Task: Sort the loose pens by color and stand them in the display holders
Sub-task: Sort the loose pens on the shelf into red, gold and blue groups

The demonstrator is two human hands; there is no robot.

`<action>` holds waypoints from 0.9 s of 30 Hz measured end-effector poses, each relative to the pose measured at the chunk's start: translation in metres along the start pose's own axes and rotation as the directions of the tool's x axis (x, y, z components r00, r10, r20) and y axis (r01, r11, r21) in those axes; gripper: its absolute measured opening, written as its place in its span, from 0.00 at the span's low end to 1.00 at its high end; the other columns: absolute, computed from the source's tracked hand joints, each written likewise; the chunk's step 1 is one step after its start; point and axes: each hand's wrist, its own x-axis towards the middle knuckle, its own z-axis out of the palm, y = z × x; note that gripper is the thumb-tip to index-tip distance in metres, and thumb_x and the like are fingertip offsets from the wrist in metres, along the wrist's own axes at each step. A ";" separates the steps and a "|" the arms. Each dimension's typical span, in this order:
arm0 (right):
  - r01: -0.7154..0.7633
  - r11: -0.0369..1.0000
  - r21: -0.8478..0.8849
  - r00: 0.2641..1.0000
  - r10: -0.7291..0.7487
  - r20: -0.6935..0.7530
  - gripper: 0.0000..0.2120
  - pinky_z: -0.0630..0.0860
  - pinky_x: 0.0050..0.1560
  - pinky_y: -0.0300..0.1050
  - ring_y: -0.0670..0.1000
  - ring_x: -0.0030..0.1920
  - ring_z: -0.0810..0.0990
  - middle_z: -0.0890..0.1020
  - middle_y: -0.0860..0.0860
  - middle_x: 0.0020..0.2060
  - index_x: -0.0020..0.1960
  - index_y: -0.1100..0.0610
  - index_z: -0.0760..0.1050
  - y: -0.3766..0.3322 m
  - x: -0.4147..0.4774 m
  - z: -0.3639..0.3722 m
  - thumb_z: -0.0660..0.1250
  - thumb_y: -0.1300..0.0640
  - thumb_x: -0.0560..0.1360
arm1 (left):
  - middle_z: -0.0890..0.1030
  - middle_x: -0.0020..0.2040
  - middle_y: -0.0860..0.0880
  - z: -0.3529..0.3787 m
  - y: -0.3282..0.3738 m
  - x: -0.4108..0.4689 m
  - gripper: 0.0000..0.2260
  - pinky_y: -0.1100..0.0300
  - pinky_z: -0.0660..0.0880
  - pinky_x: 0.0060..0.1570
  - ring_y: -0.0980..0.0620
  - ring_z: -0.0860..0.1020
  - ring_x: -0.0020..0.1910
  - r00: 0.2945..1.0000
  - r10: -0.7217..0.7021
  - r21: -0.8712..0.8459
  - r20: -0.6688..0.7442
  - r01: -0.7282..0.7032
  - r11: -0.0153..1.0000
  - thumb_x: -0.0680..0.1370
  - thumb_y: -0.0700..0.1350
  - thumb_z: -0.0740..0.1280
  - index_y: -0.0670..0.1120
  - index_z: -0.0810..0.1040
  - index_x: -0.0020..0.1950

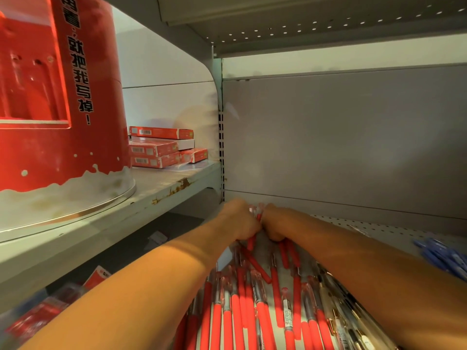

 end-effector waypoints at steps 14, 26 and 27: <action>0.126 0.882 0.453 0.978 -0.035 -0.203 0.17 0.63 0.26 0.32 0.52 0.40 0.77 0.78 0.64 0.58 0.70 0.65 0.67 0.020 -0.060 -0.026 0.55 0.65 0.82 | 0.75 0.25 0.44 -0.037 -0.028 -0.068 0.11 0.66 0.61 0.21 0.52 0.65 0.18 0.997 -0.005 -0.407 0.080 0.038 0.913 0.74 0.40 0.70 0.39 0.78 0.32; 0.173 0.836 0.522 0.984 -0.120 -0.133 0.11 0.82 0.39 0.48 0.56 0.38 0.83 0.83 0.56 0.44 0.51 0.61 0.78 -0.021 -0.192 0.010 0.57 0.62 0.80 | 0.72 0.19 0.49 -0.021 -0.053 -0.154 0.12 0.67 0.67 0.20 0.52 0.68 0.16 0.986 0.050 -0.264 0.161 -0.006 0.964 0.73 0.41 0.71 0.44 0.74 0.31; 0.142 0.852 0.504 0.988 -0.094 -0.121 0.11 0.78 0.31 0.43 0.54 0.33 0.80 0.81 0.56 0.40 0.49 0.62 0.77 -0.024 -0.198 0.011 0.56 0.63 0.80 | 0.73 0.20 0.50 -0.020 -0.054 -0.158 0.11 0.66 0.68 0.22 0.52 0.70 0.17 0.987 0.073 -0.233 0.145 -0.038 0.972 0.72 0.42 0.71 0.43 0.75 0.31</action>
